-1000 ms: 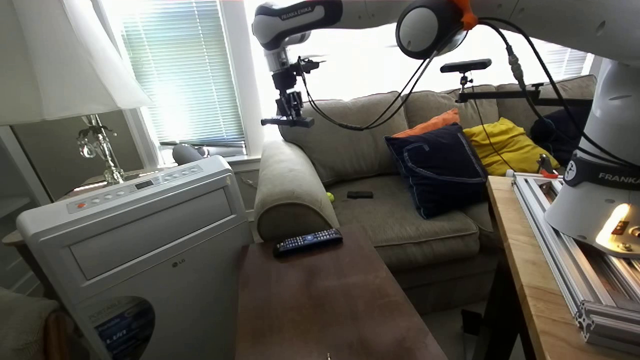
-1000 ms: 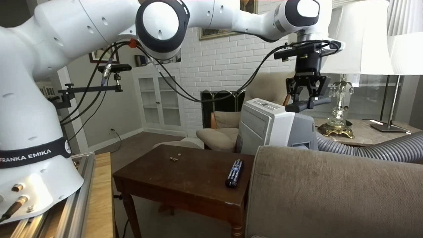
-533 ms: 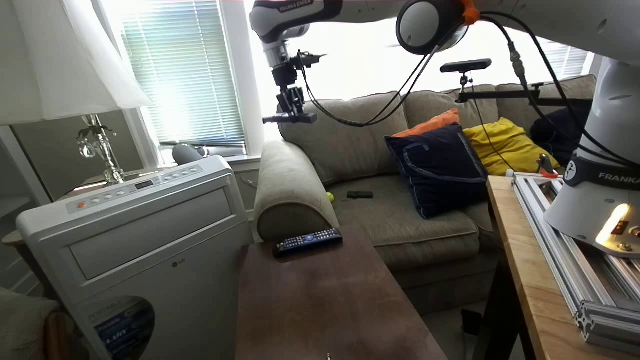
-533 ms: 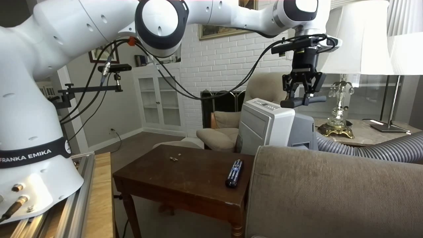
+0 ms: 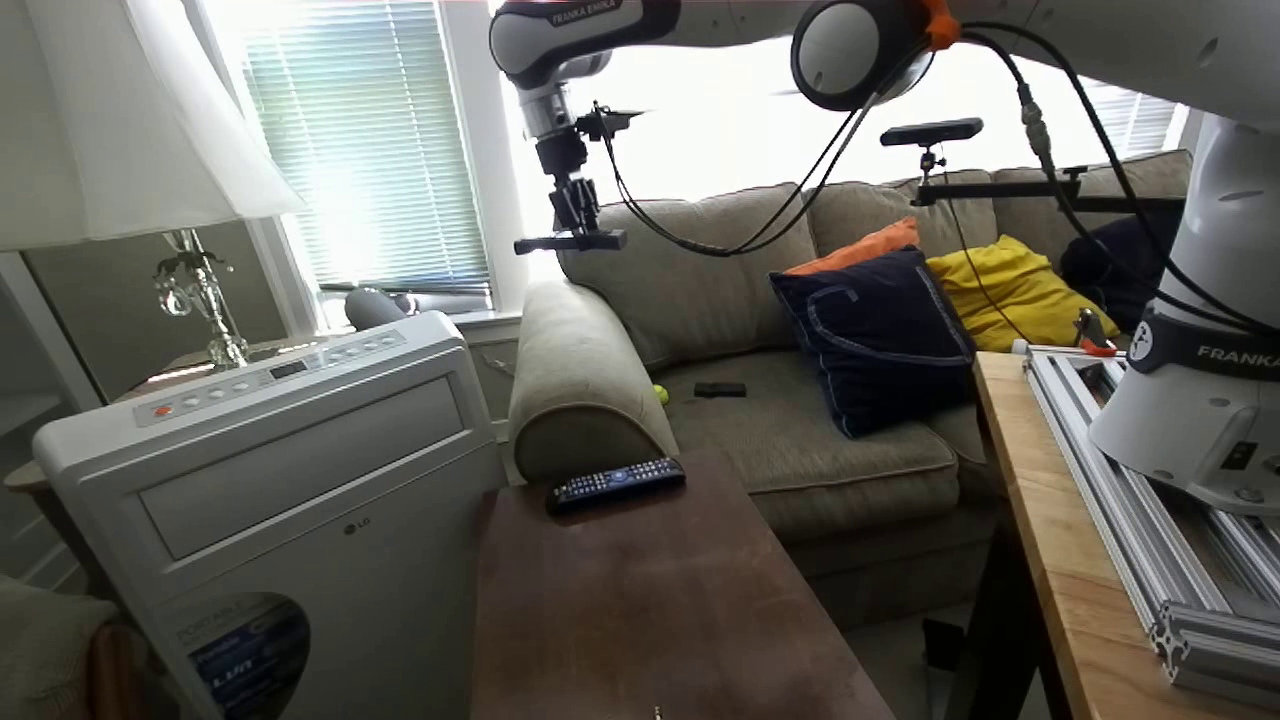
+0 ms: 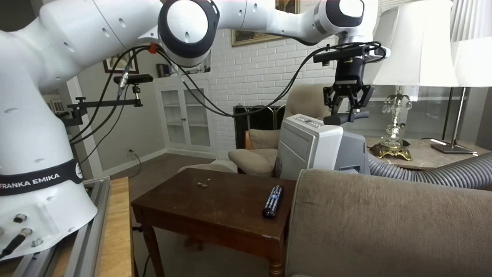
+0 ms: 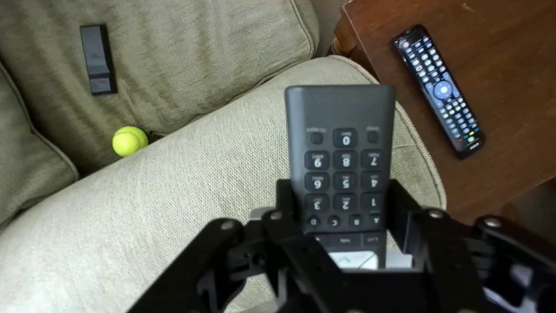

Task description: Move the remote on the sofa to the table

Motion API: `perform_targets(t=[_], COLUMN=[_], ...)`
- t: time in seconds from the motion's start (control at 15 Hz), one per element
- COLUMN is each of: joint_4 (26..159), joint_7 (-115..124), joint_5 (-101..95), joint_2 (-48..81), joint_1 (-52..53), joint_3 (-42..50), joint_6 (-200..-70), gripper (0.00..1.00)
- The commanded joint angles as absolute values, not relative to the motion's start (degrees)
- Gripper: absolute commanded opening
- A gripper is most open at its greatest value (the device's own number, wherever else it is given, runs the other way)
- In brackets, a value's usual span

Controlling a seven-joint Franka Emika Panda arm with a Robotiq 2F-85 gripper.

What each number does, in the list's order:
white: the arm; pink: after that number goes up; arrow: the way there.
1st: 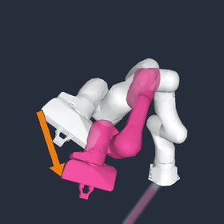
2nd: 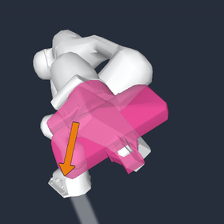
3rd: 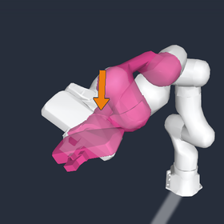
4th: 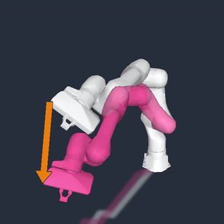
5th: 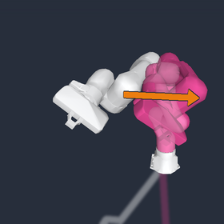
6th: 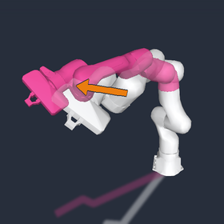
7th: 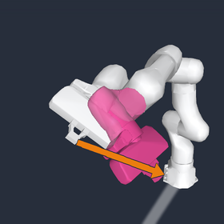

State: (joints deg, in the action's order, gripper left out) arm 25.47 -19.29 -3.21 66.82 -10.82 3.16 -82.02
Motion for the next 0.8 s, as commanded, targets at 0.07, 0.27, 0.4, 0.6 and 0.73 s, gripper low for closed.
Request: perform_targets(t=[0.07, 0.27, 0.4, 0.6, 0.73], joint_4=[26.9, 27.2, 27.0, 26.4, 26.4], joint_7=[-31.4, -39.2, -44.7, -49.0, -45.8], joint_5=[-4.3, -4.4, -4.9, -4.4, -3.8], joint_2=[65.2, 64.9, 65.0, 64.9, 66.0], joint_1=[-8.9, -8.0, -7.3, -6.9, -7.0], joint_3=[1.7, 0.9, 1.0, 0.8, 1.1], joint_6=[-80.3, -78.5, -78.0, -79.0, -80.1], gripper=[0.28, 0.28, 0.28, 0.28, 0.53])
